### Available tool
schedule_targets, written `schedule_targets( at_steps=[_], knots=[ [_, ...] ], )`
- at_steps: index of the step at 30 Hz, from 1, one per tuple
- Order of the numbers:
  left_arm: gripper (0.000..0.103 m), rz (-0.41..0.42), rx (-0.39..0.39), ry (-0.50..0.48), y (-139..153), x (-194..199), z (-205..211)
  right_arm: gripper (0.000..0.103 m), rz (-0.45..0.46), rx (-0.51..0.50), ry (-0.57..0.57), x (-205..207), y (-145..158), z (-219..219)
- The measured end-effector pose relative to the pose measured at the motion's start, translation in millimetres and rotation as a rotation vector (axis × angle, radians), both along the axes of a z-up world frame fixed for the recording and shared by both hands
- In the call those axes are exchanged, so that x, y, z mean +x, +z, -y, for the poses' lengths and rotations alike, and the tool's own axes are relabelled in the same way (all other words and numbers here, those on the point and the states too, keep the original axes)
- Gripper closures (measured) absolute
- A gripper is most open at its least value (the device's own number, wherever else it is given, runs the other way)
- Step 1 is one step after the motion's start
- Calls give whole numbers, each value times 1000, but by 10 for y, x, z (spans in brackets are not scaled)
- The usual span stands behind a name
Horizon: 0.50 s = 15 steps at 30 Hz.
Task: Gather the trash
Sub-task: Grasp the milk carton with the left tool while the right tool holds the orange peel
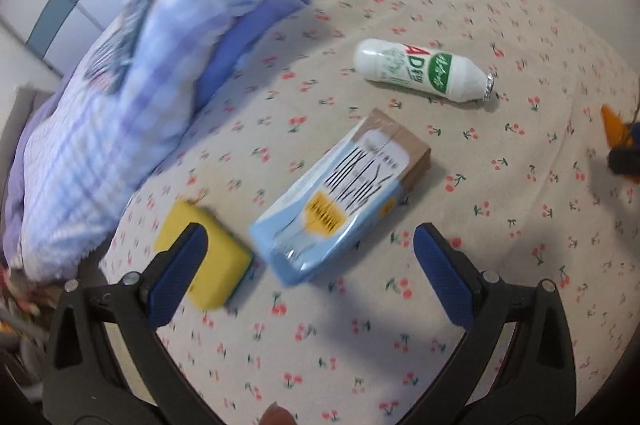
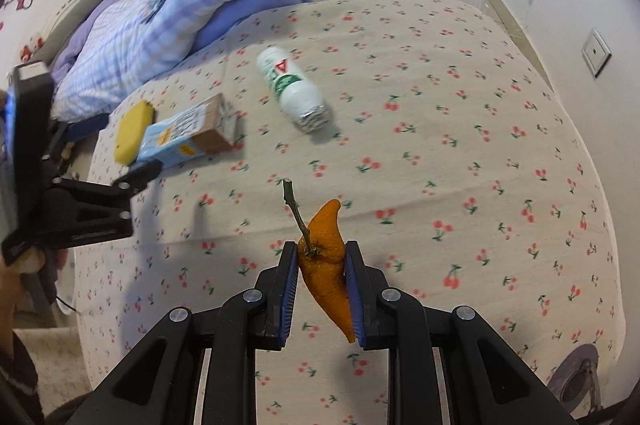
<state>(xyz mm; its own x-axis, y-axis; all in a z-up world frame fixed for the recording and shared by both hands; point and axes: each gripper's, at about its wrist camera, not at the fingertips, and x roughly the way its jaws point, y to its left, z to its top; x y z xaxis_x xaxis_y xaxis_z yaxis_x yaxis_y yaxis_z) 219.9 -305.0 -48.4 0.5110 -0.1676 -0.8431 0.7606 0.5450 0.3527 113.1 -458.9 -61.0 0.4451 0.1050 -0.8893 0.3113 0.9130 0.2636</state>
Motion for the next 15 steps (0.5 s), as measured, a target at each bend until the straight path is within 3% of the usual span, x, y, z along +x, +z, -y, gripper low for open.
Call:
schedule_targets(
  at_steps=[4, 8, 13, 15],
  knots=[
    [1, -51, 39, -44, -156, 128, 207, 79, -9, 16, -19, -4, -39, 133],
    [1, -97, 48, -22, -314, 250, 287, 79, -21, 25, -19, -7, -84, 189],
    [5, -180, -52, 60, -336, 348, 200, 79, -30, 21, -26, -3, -124, 256],
    [9, -172, -78, 81, -312, 323, 146, 79, -31, 21, -30, -2, -123, 260]
  ],
)
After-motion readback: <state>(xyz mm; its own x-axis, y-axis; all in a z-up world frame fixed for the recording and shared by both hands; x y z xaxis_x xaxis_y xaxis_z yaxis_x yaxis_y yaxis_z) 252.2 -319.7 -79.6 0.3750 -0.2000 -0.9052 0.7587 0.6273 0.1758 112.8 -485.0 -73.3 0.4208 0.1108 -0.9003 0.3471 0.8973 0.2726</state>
